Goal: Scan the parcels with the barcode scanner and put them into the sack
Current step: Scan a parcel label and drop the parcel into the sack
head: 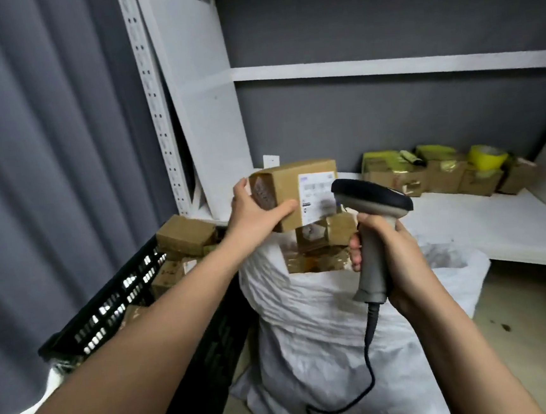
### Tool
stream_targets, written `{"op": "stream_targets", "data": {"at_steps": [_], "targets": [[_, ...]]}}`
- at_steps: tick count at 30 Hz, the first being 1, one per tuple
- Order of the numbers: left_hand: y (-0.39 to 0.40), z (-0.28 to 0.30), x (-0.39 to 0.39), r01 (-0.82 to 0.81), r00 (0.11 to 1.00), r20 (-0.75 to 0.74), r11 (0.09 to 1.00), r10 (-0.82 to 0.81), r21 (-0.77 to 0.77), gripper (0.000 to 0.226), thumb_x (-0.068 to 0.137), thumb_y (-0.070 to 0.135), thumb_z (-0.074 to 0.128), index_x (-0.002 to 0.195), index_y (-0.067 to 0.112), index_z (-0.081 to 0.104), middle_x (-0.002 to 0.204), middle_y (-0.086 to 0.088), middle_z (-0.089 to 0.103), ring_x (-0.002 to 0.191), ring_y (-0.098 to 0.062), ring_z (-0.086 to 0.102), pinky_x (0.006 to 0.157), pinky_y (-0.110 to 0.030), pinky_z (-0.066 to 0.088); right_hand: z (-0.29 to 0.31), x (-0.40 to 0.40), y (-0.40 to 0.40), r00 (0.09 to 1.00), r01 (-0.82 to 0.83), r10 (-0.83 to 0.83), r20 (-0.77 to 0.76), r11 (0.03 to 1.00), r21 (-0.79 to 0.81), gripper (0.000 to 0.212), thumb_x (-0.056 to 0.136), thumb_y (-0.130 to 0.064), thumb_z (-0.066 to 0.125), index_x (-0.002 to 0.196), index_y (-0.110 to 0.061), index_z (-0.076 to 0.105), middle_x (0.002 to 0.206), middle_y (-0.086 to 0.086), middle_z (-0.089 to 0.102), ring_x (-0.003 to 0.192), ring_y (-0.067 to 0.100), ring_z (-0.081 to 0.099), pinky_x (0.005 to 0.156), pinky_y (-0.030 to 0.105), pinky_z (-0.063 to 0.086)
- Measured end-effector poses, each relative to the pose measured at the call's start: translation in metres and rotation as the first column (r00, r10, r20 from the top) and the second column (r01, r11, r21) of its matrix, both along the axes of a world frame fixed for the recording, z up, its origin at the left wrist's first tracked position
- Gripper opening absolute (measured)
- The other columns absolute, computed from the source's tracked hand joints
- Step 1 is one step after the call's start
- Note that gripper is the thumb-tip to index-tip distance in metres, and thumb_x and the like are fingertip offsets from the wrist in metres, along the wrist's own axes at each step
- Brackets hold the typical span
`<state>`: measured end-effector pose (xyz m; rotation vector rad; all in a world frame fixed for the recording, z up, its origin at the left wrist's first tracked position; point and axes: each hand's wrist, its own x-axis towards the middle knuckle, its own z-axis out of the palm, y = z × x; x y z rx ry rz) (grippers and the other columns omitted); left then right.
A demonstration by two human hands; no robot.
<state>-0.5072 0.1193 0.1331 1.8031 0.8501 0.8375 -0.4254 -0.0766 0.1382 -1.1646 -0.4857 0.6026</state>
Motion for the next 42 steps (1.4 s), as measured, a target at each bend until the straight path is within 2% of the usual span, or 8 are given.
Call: {"op": "stream_targets", "data": {"at_steps": [6,12,17,21,25,29,34,42], "targets": [[-0.072,-0.001,0.107,0.261,0.918,-0.356,0.942,-0.174,0.212,0.107,0.072,0.059,0.072,0.15,0.035,0.003,0.141,-0.012,0.035,0.125,-0.034,0.048,0.103,-0.039,0.039,0.005,0.054,-0.052,0.989,0.142,-0.141,-0.032,0.99,0.024,0.015,0.096,-0.019,0.054,0.105,-0.01,0.046,0.057,0.005,0.052,0.044,0.018,0.044,0.044,0.025,0.04],[-0.096,-0.029,0.151,0.442,0.718,-0.673,0.864,-0.178,0.243,0.081,0.08,0.063,0.06,0.146,0.035,0.022,0.14,-0.012,0.039,0.121,-0.036,0.051,0.088,-0.035,0.043,0.0,0.071,-0.065,0.986,0.162,-0.16,-0.05,0.986,0.029,0.011,0.097,-0.016,0.053,0.101,-0.009,0.046,0.056,0.006,0.049,0.043,0.017,0.043,0.041,0.023,0.039],[-0.108,-0.015,0.156,0.527,0.551,-0.593,0.796,-0.587,-0.299,0.047,0.104,0.032,0.035,0.136,0.001,0.049,0.139,-0.016,0.052,0.118,-0.029,0.056,0.091,-0.032,0.047,0.002,0.068,-0.061,0.989,0.139,-0.138,-0.049,0.99,0.007,0.014,0.096,-0.019,0.054,0.101,-0.009,0.046,0.054,0.003,0.052,0.041,0.015,0.044,0.041,0.022,0.038],[-0.071,-0.005,0.137,0.454,0.724,-0.593,0.89,-0.353,0.025,0.038,0.1,0.03,0.04,0.123,0.01,0.063,0.131,-0.012,0.059,0.119,-0.03,0.055,0.101,-0.035,0.044,0.003,0.06,-0.052,0.992,0.116,-0.115,-0.053,0.993,0.002,0.015,0.096,-0.019,0.054,0.102,-0.009,0.045,0.054,0.002,0.052,0.041,0.015,0.045,0.041,0.023,0.038],[-0.01,0.004,0.071,0.245,0.852,-0.52,0.921,-0.057,0.301,0.025,0.094,0.027,0.044,0.084,0.023,0.067,0.093,0.0,0.071,0.089,-0.022,0.065,0.079,-0.031,0.051,0.001,0.037,-0.027,0.999,0.027,-0.028,-0.043,0.999,-0.023,0.015,0.096,-0.018,0.055,0.104,-0.009,0.046,0.054,0.003,0.052,0.04,0.016,0.045,0.039,0.023,0.039],[0.048,-0.007,-0.027,0.011,0.845,-0.493,0.916,0.206,0.401,0.025,0.096,0.024,0.046,0.085,0.019,0.068,0.082,0.003,0.066,0.083,-0.02,0.062,0.063,-0.028,0.037,-0.012,-0.002,0.018,0.99,-0.135,0.136,0.019,0.989,-0.069,0.014,0.096,-0.014,0.055,0.106,-0.008,0.046,0.054,0.003,0.052,0.04,0.017,0.045,0.039,0.025,0.038],[0.104,-0.065,-0.139,-0.095,0.718,-0.63,0.937,0.298,0.335,0.019,0.094,0.031,0.049,0.088,0.019,0.062,0.099,-0.005,0.069,0.085,-0.025,0.06,0.067,-0.03,0.043,-0.041,-0.061,0.094,0.953,-0.286,0.3,0.054,0.942,-0.178,0.012,0.095,-0.013,0.057,0.096,-0.011,0.046,0.054,0.006,0.052,0.04,0.02,0.046,0.041,0.025,0.038],[0.177,-0.171,-0.203,-0.028,0.567,-0.823,0.998,-0.036,-0.063,0.04,0.086,0.04,0.062,0.109,0.008,0.06,0.114,-0.014,0.063,0.106,-0.03,0.06,0.086,-0.032,0.048,-0.116,-0.11,0.209,0.948,-0.28,0.313,0.061,0.909,-0.31,0.015,0.096,-0.008,0.055,0.103,-0.003,0.044,0.054,0.009,0.052,0.033,0.017,0.045,0.034,0.023,0.035]]}}
